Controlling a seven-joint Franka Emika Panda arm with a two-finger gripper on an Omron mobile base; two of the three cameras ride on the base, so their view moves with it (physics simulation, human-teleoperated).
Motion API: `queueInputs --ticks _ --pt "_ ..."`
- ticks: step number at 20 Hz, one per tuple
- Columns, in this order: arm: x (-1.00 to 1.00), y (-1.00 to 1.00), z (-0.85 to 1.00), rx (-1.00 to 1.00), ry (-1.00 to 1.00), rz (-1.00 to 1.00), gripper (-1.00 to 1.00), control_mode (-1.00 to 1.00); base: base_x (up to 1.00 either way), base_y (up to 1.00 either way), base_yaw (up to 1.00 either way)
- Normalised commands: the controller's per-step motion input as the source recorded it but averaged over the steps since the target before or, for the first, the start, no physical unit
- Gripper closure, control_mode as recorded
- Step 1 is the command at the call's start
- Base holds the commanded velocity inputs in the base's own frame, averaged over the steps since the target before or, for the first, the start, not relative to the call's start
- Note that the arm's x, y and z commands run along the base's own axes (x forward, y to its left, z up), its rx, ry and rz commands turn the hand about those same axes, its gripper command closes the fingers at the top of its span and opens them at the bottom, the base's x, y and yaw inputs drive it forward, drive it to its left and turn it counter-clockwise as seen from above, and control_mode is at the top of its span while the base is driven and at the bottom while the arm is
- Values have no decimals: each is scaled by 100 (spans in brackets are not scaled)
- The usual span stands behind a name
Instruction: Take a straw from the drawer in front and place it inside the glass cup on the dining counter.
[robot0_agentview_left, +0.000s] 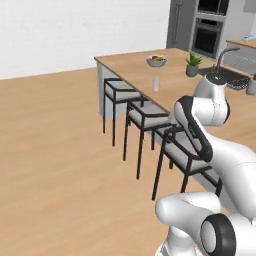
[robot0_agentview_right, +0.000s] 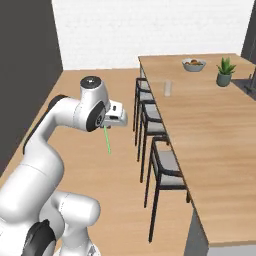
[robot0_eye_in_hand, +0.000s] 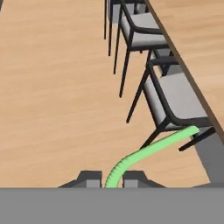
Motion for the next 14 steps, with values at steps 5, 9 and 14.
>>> queueInputs --ticks 5,9,14 --pt "0 0 0 0 0 0 100 100 79 91 -57" --pt "0 0 0 0 0 0 100 100 62 89 -59" --pt "0 0 0 0 0 0 100 100 51 89 -60"
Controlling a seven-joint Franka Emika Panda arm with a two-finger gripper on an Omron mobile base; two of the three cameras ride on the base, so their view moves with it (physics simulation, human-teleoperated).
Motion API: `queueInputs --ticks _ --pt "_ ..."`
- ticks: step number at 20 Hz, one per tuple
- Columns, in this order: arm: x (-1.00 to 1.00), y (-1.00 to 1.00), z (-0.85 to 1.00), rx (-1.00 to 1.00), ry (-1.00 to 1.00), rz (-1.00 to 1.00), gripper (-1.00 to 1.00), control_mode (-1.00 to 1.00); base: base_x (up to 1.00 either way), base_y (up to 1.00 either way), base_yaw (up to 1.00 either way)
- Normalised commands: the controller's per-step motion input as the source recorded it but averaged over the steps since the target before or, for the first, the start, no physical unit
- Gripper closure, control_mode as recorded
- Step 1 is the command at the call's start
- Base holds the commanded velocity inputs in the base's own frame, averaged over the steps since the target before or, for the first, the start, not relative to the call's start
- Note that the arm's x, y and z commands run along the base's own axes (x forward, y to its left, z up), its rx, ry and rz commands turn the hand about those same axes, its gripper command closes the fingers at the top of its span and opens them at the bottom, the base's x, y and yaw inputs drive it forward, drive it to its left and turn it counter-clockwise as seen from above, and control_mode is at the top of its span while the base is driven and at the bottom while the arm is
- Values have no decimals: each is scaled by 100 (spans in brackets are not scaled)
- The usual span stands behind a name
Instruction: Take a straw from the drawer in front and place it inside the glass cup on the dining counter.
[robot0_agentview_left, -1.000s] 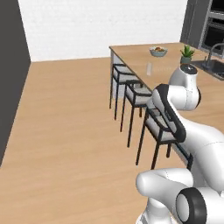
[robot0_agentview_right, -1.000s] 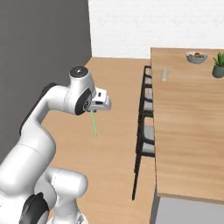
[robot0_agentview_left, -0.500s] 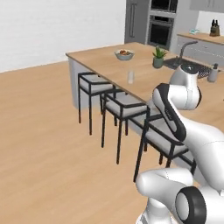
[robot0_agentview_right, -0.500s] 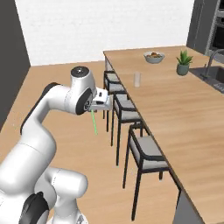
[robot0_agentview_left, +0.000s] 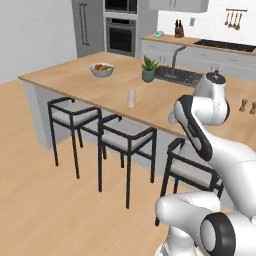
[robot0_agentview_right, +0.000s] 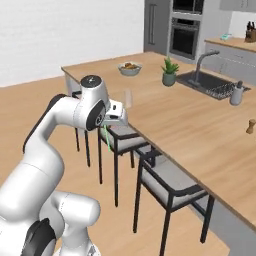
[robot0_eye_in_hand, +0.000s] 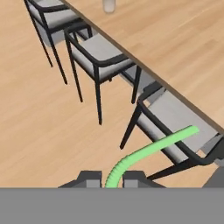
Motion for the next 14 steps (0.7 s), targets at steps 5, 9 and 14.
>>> queueInputs --ticks 5,9,14 --pt "0 0 0 0 0 0 100 100 36 91 -59" --pt "0 0 0 0 0 0 100 100 21 95 -57" --pt "0 0 0 0 0 0 100 100 10 99 -54"
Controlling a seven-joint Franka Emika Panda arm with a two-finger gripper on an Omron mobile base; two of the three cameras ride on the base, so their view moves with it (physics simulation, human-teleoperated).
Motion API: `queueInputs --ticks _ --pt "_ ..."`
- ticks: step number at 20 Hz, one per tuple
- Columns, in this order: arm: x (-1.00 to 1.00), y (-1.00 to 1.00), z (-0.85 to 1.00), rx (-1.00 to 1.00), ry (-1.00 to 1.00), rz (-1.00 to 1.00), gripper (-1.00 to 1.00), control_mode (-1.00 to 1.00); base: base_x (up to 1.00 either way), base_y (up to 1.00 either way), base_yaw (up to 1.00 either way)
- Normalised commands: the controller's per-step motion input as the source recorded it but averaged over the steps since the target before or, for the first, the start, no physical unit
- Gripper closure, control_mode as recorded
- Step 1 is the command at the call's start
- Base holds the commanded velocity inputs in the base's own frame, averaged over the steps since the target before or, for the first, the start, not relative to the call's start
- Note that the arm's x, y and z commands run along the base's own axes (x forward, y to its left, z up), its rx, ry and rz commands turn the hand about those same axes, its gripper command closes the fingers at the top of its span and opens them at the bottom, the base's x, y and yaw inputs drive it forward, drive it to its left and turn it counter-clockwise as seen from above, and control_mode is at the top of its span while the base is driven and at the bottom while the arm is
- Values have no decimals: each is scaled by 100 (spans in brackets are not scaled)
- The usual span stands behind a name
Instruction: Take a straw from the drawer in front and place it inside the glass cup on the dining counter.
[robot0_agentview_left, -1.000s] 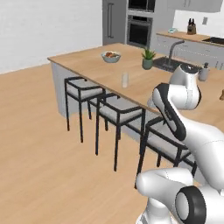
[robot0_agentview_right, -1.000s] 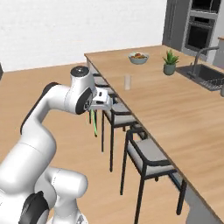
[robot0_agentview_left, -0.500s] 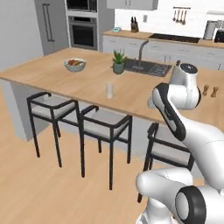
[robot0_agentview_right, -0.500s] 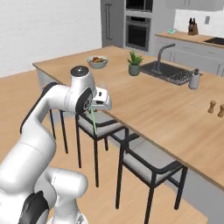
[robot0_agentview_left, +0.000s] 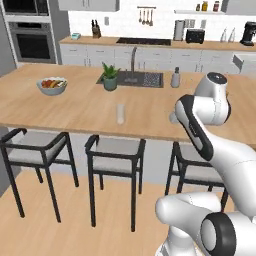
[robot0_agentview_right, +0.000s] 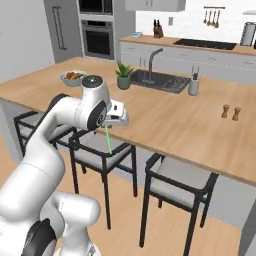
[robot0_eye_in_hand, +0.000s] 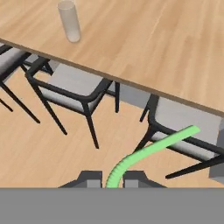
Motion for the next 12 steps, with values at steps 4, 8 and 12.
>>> queueInputs --ticks 4,8,12 --pt "0 0 0 0 0 0 100 100 1 100 -51" --pt "0 0 0 0 0 0 100 100 0 100 -50" --pt "0 0 0 0 0 0 100 100 4 100 -48"
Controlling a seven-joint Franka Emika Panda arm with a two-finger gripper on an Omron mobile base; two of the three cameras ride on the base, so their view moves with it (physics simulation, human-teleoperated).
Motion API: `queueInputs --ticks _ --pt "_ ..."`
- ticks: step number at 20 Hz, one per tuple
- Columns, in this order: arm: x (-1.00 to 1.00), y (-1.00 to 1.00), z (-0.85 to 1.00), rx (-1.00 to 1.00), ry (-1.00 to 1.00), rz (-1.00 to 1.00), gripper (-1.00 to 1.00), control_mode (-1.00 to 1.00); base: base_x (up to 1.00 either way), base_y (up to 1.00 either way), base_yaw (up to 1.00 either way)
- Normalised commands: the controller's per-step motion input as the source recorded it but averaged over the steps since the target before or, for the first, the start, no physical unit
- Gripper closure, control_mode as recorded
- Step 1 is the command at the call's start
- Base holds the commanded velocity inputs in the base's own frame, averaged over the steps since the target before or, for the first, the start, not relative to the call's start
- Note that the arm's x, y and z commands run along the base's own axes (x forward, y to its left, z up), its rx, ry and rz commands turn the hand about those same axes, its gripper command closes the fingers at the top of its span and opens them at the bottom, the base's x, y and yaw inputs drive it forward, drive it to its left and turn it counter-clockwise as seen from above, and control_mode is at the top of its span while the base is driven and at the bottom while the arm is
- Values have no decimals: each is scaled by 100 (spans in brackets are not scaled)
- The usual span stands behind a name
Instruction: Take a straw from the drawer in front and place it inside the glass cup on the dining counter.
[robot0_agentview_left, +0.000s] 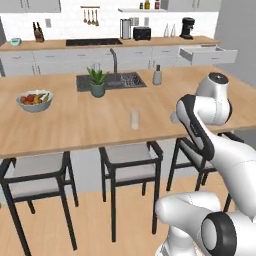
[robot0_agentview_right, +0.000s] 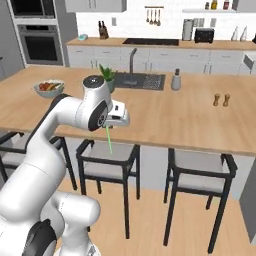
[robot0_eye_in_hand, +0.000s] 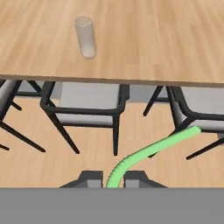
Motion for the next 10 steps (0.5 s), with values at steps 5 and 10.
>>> queueInputs --ticks 5,10 --pt "0 0 0 0 0 0 100 100 13 97 -43" --pt "0 0 0 0 0 0 100 100 57 54 -20"
